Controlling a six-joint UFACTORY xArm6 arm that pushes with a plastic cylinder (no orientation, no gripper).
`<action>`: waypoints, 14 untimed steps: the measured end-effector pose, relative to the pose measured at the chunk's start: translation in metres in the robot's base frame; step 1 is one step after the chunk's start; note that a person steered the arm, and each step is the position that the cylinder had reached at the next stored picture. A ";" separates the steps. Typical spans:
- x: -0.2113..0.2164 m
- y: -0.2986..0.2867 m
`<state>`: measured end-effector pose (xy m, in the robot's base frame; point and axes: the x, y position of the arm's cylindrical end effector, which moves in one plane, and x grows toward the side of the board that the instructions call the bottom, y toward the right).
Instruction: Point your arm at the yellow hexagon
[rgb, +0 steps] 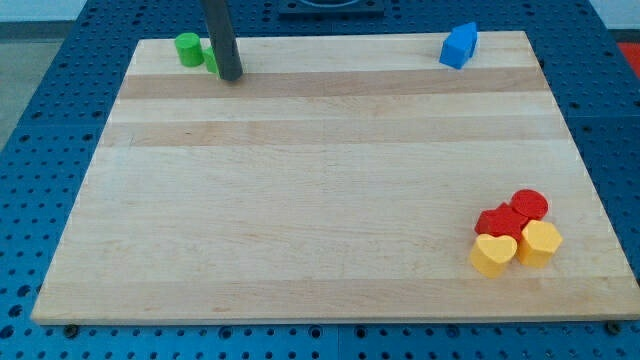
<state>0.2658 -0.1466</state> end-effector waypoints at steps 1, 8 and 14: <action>-0.010 -0.001; 0.146 0.235; 0.265 0.461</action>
<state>0.5303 0.3148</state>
